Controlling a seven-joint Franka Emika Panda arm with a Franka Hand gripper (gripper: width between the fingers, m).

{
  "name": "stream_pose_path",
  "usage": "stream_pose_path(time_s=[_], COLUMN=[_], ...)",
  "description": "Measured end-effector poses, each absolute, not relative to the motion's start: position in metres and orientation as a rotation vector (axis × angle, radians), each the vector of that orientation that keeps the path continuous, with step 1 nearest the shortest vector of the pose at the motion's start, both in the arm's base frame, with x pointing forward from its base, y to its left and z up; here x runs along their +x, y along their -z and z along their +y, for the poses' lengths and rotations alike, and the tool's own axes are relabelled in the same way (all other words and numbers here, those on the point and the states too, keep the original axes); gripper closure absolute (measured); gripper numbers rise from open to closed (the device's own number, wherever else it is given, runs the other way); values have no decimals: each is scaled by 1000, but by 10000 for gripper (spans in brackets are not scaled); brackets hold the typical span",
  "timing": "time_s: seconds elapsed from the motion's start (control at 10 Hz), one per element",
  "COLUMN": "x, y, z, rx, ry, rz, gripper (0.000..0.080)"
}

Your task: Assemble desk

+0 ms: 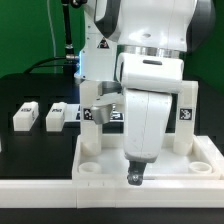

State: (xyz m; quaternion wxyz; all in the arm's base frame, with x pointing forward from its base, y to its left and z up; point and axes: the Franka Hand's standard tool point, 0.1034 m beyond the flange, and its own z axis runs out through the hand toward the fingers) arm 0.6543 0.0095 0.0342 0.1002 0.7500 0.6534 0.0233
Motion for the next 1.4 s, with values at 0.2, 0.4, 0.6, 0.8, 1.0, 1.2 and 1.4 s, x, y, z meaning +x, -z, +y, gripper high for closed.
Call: stream_pose_path(time_s=[0.2, 0.4, 0.6, 0.8, 1.0, 1.2, 1.4], x=[655, 650, 646, 648, 650, 649, 634], y=[-37, -90, -135, -150, -145, -143, -147], z=[9, 0, -17, -40, -36, -37, -55], rx=[2217, 2256, 2316, 2444, 2538, 2624, 2737], ry=[-73, -44, -40, -57, -72, -91, -101], rz=[1927, 1884, 1809, 1613, 1471, 1325, 1180], gripper=[151, 151, 151, 151, 151, 151, 151])
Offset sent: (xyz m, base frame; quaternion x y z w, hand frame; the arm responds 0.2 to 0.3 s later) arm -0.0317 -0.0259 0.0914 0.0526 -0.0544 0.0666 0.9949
